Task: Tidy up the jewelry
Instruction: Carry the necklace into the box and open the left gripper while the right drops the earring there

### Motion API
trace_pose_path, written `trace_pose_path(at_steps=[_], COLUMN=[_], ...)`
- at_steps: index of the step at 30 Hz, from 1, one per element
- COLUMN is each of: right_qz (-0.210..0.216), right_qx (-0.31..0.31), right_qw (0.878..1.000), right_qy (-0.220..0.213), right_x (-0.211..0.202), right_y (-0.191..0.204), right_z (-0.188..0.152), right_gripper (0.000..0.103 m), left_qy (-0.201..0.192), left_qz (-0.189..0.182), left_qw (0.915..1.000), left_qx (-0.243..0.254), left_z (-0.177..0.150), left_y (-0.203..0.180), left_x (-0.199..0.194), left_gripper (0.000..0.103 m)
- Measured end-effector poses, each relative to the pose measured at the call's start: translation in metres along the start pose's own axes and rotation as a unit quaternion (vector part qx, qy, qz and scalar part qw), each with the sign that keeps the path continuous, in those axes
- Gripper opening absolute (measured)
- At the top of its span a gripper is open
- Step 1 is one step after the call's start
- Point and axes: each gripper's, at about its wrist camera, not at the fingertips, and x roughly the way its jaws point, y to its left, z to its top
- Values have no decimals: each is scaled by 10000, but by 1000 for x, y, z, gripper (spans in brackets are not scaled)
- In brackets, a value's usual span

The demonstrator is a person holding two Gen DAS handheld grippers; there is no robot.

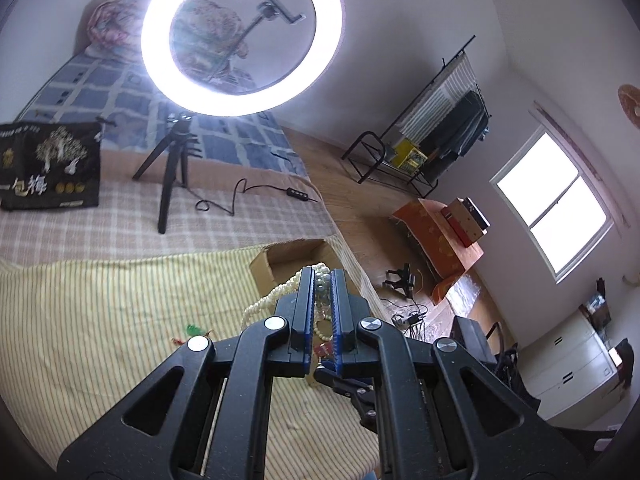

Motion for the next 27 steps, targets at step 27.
trace_pose_path(at_steps=[27], right_qz=[-818], right_qx=[1011], right_qw=[9914], right_qy=[-160], right_x=[-37], right_y=[-134], right_z=[-1], right_gripper=[9], left_qy=[670], left_qz=[101], left_qw=[9967], left_qx=[454], left_z=[37], left_y=[-59], left_x=[177], left_gripper=[5])
